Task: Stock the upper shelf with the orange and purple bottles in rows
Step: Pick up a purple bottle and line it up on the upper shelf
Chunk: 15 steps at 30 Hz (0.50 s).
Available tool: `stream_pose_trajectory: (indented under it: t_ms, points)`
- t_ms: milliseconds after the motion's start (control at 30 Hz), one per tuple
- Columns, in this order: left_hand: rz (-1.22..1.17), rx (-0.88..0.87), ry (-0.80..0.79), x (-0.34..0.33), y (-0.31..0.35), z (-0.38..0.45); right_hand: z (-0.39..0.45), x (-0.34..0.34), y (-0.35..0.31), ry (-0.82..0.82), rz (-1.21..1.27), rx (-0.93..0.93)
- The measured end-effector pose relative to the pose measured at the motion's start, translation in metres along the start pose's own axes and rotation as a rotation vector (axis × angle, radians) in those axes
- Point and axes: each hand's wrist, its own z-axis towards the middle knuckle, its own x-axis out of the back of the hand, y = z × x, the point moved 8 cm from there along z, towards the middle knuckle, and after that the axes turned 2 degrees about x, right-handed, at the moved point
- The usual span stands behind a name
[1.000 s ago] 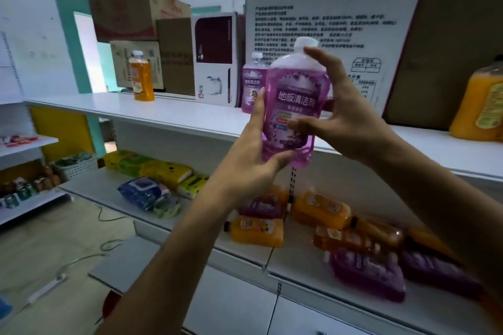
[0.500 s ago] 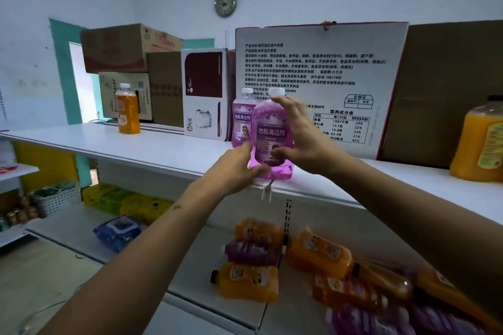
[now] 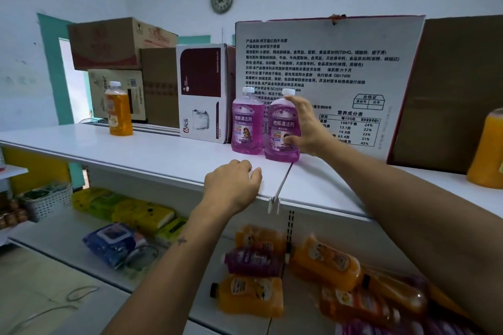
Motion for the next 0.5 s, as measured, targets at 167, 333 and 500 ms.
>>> stream_pose_trajectory:
  t_ms: [167, 333, 500]
  points:
    - [-0.005, 0.015, 0.009, -0.001, 0.0, 0.001, 0.006, -0.001, 0.007, 0.003, -0.057, -0.032]
    - [-0.025, 0.03, 0.04, 0.002, -0.001, 0.001, 0.009, -0.004, 0.005, -0.088, -0.129, -0.095]
    - [-0.306, -0.009, 0.234, 0.023, -0.001, -0.021, -0.015, 0.012, -0.026, -0.088, -0.137, -0.169]
